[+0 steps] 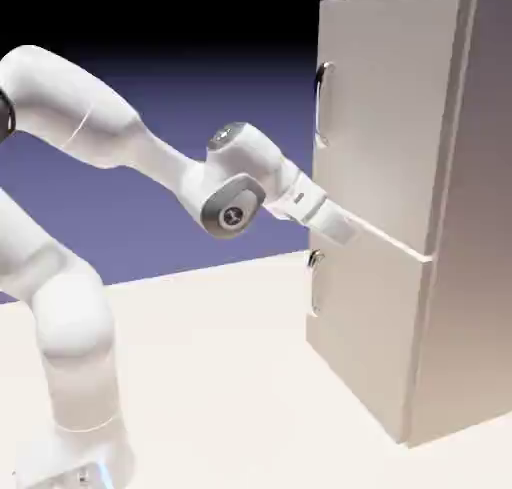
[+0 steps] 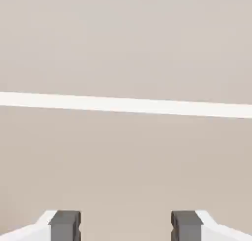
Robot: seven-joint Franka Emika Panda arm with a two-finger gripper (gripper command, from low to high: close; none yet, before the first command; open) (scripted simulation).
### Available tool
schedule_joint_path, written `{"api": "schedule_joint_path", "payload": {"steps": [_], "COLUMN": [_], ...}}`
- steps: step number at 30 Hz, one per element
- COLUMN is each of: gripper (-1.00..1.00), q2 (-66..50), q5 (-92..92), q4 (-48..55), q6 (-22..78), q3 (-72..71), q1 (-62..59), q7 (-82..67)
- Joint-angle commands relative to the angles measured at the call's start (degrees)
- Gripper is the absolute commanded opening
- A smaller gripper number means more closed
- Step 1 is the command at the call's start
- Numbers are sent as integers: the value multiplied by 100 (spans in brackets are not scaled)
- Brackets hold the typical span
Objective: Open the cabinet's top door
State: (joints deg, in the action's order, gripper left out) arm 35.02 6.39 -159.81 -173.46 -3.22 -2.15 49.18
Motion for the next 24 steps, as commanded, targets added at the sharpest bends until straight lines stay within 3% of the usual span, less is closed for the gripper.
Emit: {"api": "schedule_joint_path", "payload": {"steps": [1, 24], "gripper": [0, 0], "q2": [88, 2100], "q5": [237, 5687], "q4": [44, 1055], "q6": [20, 489], "q3": [-119, -2863], "q1": [-105, -2524], "q7": [250, 5982]}}
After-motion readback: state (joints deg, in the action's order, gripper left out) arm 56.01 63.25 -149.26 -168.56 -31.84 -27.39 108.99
